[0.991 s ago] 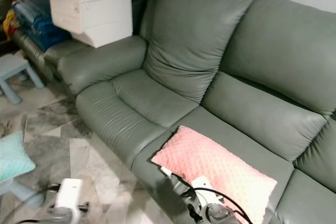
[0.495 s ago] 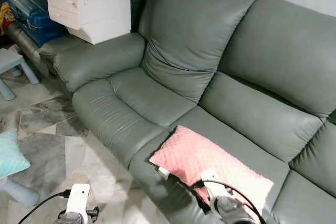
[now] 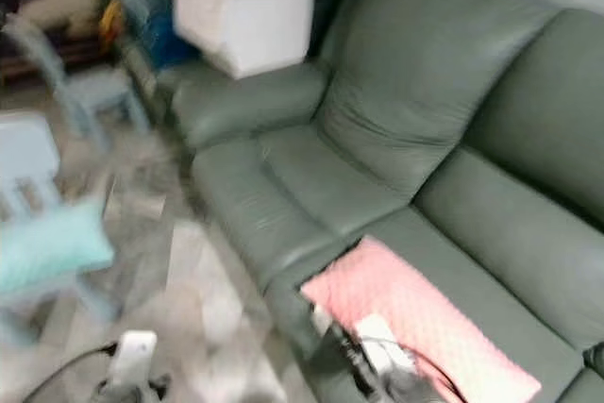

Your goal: Move the pillow to the sofa

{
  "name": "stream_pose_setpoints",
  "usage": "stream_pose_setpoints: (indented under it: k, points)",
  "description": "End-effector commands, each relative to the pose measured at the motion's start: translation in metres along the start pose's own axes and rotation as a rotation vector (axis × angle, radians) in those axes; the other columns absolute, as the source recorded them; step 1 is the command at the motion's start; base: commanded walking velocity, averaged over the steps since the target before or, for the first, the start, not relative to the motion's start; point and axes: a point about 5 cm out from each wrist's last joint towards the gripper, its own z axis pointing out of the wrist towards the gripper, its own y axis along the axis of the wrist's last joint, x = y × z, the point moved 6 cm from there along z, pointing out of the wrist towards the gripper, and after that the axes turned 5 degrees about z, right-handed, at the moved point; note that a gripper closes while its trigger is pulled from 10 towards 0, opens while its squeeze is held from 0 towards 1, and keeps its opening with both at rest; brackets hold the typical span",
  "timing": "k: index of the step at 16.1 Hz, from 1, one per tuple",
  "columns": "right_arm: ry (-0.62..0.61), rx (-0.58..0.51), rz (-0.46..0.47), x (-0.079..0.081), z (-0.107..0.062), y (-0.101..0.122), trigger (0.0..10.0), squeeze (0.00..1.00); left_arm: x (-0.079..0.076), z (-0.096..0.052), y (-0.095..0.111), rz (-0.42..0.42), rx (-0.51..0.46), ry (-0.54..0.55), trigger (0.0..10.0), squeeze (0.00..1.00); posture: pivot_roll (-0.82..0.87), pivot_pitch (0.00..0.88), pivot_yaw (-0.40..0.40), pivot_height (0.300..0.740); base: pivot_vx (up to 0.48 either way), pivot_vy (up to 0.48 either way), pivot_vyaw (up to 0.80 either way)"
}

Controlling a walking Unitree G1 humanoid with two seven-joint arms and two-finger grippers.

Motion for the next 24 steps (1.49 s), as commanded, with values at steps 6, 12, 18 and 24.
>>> stream_pose_setpoints:
  k: [6, 12, 18, 24]
  points:
    - [-0.007, 0.016, 0.007, -0.0013, -0.0008, -0.0065, 10.0, 0.0, 0.0023, 0.0004, 0.0051, 0.031, -0.007, -0.001, 10.0, 0.0, -0.07, 0.0, 0.002, 0.74, 0.0, 0.304, 0.0]
    - [-0.007, 0.025, -0.011, -0.0016, -0.0009, -0.0079, 10.0, 0.0, 0.0041, 0.0004, 0.0043, 0.049, -0.007, 0.0, 10.0, 0.0, -0.07, 0.0, -0.002, 0.74, 0.0, 0.469, 0.0]
    - [-0.002, 0.022, -0.024, -0.001, -0.0009, -0.0076, 10.0, 0.0, 0.0059, 0.0003, 0.0023, 0.065, -0.003, 0.001, 10.0, 0.0, -0.07, 0.0, -0.001, 0.74, 0.0, 0.468, 0.0]
    - [-0.004, 0.021, -0.01, -0.001, -0.0007, -0.0066, 10.0, 0.0, 0.0079, 0.0004, 0.0019, 0.058, -0.001, 0.004, 10.0, 0.0, -0.07, 0.0, -0.001, 0.74, 0.0, 0.465, 0.0]
